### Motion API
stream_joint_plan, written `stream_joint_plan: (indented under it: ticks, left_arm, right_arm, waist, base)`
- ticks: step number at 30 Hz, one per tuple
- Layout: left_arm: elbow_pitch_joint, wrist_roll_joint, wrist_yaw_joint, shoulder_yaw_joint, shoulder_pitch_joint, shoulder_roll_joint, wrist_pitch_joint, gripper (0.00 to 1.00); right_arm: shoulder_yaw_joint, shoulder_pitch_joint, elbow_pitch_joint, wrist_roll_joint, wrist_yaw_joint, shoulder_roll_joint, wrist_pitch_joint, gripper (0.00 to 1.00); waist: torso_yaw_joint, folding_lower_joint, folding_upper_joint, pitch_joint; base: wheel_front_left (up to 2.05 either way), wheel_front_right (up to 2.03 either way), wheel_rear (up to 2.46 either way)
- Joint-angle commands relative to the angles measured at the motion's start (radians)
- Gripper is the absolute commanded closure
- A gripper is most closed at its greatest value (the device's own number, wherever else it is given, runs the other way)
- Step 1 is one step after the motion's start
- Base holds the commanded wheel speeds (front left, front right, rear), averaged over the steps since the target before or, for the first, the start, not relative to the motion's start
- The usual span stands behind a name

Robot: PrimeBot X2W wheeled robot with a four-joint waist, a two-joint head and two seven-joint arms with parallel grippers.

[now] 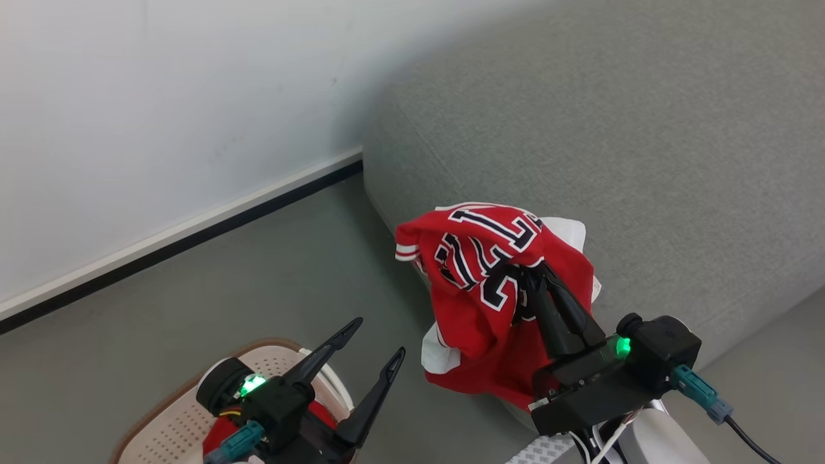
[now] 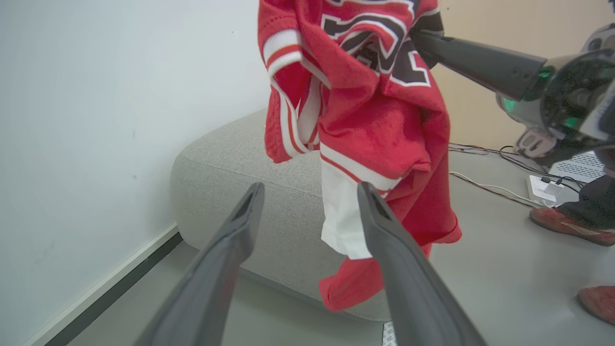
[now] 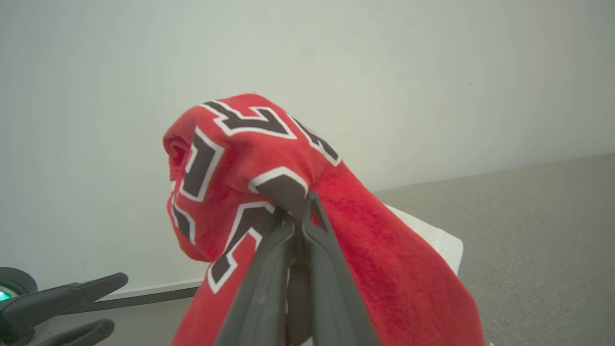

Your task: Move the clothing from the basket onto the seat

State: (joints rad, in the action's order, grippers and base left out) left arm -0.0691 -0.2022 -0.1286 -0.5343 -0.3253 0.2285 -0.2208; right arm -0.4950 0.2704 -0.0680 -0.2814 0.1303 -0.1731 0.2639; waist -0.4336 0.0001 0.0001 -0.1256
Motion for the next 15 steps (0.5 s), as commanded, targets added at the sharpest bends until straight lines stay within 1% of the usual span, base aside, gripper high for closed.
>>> stream_joint_plan:
  ticks: [1, 8, 15]
  left_arm:
    - [-0.002, -0.003, 0.004, -0.003, -0.012, 0.014, -0.003, 0.0]
    - [0.003, -0.006, 0.007, -0.008, -0.025, 0.032, 0.001, 0.0]
    - [0.003, -0.012, 0.004, -0.028, -0.054, 0.042, 0.007, 0.0]
  right_arm:
    - [0.01, -0.009, 0.013, 0.009, 0.001, 0.011, 0.001, 1.0]
    - [0.022, -0.006, 0.035, 0.02, 0.001, 0.032, 0.001, 1.0]
    - [0.034, -0.005, 0.046, 0.032, 0.001, 0.042, 0.001, 1.0]
  waist:
    - [-0.044, -0.0001, -0.0001, -0.036]
    - [-0.094, -0.0001, -0.0001, -0.067]
    - [-0.103, -0.0001, -0.0001, -0.098]
  base:
    - [0.0, 0.0, 0.0]
    - [0.0, 0.0, 0.0]
    - [0.0, 0.0, 0.0]
